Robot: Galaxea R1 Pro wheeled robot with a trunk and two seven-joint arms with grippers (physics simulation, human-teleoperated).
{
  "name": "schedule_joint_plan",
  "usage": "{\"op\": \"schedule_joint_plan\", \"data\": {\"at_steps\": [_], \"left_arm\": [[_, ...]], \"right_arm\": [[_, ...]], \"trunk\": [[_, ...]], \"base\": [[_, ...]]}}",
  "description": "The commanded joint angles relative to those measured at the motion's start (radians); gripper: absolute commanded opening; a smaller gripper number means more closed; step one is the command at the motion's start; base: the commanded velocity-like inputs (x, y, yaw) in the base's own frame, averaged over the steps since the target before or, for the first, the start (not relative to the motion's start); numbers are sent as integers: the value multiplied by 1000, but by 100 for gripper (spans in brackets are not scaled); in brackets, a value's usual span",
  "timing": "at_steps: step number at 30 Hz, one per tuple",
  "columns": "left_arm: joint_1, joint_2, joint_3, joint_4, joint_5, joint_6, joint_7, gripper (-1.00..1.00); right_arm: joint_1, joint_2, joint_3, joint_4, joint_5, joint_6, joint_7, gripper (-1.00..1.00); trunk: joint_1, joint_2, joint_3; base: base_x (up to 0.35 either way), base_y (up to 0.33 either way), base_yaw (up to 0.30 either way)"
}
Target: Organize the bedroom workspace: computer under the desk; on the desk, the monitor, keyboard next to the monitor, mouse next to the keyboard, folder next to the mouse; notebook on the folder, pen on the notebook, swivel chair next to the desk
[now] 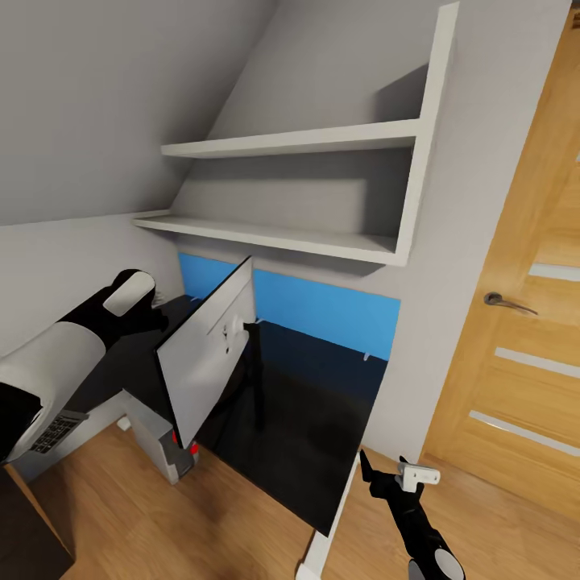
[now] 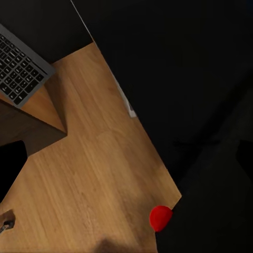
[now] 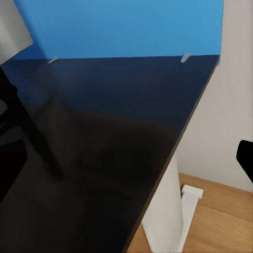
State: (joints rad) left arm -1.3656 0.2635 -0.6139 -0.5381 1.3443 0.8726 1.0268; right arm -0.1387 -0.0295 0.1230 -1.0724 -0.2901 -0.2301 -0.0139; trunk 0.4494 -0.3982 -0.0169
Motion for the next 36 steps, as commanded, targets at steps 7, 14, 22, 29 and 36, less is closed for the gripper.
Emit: {"op": "schedule_joint_plan", "data": {"at_steps": [7, 14, 22, 29, 36], "left_arm": [[-1, 0, -7, -3, 9, 3, -11, 100], [-1, 2, -6, -3, 9, 5, -67, 100], [-1, 2, -6, -2, 6, 5, -129, 100], [-1, 3, -6, -2, 6, 4, -132, 100], [-1, 3, -6, -3, 6, 5, -132, 100]], "right_arm": [[-1, -1, 4, 1, -11, -5, -2, 100], [-1, -1, 3, 2, -11, -5, -3, 100], [-1, -1, 4, 2, -11, -5, -3, 100], [-1, -1, 4, 7, -11, -5, -3, 100], [-1, -1, 4, 8, -10, -5, -3, 100]], "trunk": [[1, -2, -2], [1, -2, -2], [1, -2, -2], [1, -2, -2], [1, -2, -2]], "base": [[-42, -139, 0], [-10, -38, 0], [0, -112, 0], [0, -53, 0], [0, -98, 0]]}}
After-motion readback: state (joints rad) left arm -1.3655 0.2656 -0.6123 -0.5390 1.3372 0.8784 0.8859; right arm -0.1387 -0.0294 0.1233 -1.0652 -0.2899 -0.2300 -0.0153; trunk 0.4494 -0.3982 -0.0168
